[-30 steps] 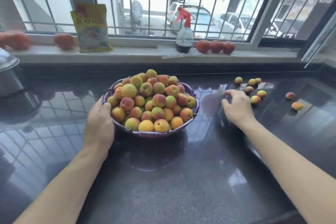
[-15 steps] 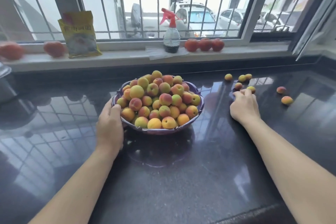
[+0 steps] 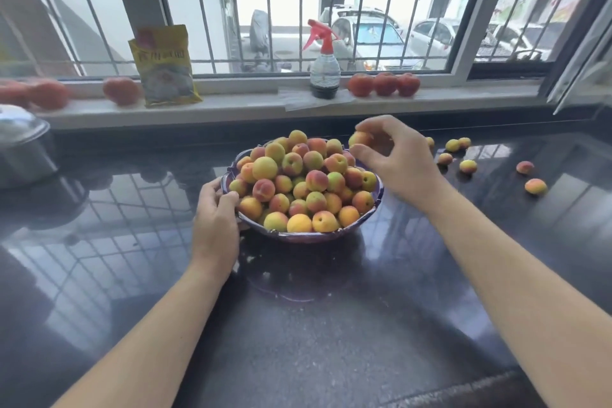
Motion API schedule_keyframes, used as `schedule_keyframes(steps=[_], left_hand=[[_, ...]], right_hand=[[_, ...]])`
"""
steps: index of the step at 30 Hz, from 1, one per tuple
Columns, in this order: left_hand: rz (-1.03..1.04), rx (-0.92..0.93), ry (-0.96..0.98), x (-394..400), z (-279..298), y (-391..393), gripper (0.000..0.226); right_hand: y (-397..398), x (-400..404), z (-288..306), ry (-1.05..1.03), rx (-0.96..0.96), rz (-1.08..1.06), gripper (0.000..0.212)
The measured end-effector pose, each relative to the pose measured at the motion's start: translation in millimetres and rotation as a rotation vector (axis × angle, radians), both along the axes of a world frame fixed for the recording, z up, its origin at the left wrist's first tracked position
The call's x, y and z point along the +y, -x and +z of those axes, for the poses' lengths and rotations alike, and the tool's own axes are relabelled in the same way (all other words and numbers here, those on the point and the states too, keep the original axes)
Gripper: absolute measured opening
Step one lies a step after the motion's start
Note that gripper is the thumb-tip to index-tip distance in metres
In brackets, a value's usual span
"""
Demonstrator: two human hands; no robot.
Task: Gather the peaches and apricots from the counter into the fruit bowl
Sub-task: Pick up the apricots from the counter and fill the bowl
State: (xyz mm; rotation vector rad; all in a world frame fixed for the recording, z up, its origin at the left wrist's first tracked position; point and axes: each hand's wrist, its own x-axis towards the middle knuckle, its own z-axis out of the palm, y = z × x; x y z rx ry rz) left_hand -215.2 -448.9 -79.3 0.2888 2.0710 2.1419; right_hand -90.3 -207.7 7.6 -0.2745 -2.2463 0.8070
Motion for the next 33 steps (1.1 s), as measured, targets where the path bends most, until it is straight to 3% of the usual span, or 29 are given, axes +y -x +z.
schedule_keyframes(steps=[5,9,13,16,19,22,24,29,33], left_hand=[[0.005,-0.001,0.018,-2,3,-4,0.04],[0.009,0.002,0.046,-3,5,-6,0.047],[0.023,0.007,0.051,-3,7,-8,0.051],[0.029,0.022,0.079,-3,9,-10,0.053],[0.023,0.048,0.09,-1,9,-12,0.049],[0.051,0.042,0.089,4,5,-8,0.027],[0.066,0.05,0.089,6,5,-7,0.033],[0.084,0.01,0.075,8,0,-1,0.034],[0.078,0.012,0.091,5,-1,-1,0.028]], right_hand=[[28,-66,11,-0.334,-0.101,0.195,0.025],[38,-69,-7,-0.541,-0.231,0.11,0.024],[39,-67,-9,-0.441,-0.234,0.065,0.031],[31,-52,-11,-0.192,-0.119,0.081,0.031],[18,6,-40,-0.066,0.013,-0.187,0.019],[1,88,-81,-0.119,-0.371,-0.52,0.033],[-15,132,-95,-0.165,-0.551,-0.637,0.042],[-22,177,-97,-0.061,-0.652,-0.733,0.059],[-18,173,-95,-0.061,-0.64,-0.791,0.052]])
